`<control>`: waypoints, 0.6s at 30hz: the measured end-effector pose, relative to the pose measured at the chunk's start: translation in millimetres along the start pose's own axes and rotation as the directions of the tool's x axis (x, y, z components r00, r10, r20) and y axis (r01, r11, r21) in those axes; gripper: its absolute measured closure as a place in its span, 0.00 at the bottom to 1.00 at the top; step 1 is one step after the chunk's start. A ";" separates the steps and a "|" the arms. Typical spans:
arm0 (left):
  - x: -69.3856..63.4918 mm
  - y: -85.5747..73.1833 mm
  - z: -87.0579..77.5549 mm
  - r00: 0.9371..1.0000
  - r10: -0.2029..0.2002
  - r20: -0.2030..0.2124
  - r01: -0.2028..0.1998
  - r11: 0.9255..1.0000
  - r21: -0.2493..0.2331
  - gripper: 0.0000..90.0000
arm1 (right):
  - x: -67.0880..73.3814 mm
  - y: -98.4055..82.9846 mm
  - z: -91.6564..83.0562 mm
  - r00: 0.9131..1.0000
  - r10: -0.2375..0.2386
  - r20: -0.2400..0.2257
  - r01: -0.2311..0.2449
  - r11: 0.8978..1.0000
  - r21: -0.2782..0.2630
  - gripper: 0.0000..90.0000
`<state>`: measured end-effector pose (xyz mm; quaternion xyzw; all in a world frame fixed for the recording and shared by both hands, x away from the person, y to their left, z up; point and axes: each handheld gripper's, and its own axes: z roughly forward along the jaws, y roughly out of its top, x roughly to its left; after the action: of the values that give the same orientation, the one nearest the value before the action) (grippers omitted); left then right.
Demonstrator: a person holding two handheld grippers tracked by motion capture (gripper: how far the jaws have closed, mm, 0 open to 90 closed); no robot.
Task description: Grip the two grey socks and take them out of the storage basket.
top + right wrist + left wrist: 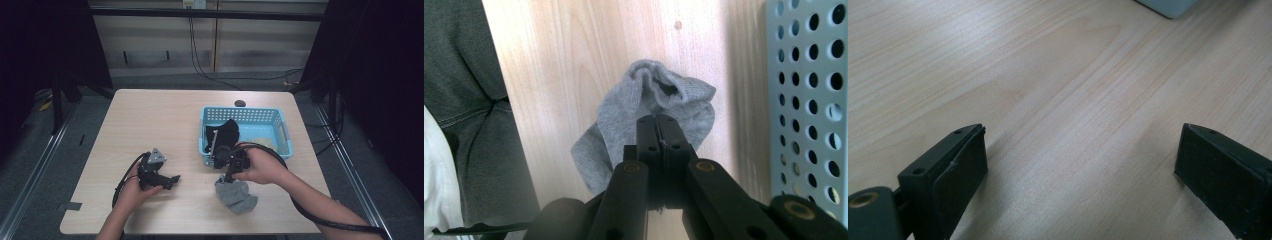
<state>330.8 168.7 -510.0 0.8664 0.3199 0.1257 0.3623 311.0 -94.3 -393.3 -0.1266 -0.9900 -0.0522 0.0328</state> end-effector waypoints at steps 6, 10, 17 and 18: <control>0.0 0.0 0.0 1.000 0.000 0.001 0.000 1.000 0.000 0.07 | 1.8 -3.8 -1.1 1.000 0.013 0.000 -0.013 1.000 -0.016 0.96; 0.0 0.0 0.0 1.000 0.000 0.001 0.000 1.000 0.000 0.07 | 1.8 -9.5 -7.0 0.999 0.034 0.001 -0.034 0.998 -0.051 0.85; 0.0 0.0 0.0 1.000 -0.001 0.001 0.001 1.000 0.000 0.07 | 1.9 -18.6 -7.7 0.997 0.077 0.001 -0.076 0.994 -0.077 0.58; 0.0 0.0 0.0 1.000 -0.001 0.001 0.001 1.000 0.000 0.07 | 2.5 -19.9 -7.8 0.996 0.086 -0.005 -0.086 0.993 -0.082 0.55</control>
<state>330.8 168.7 -510.0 0.8663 0.3200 0.1253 0.3626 303.9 -113.6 -387.3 -0.1702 -0.9807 -0.0913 0.0305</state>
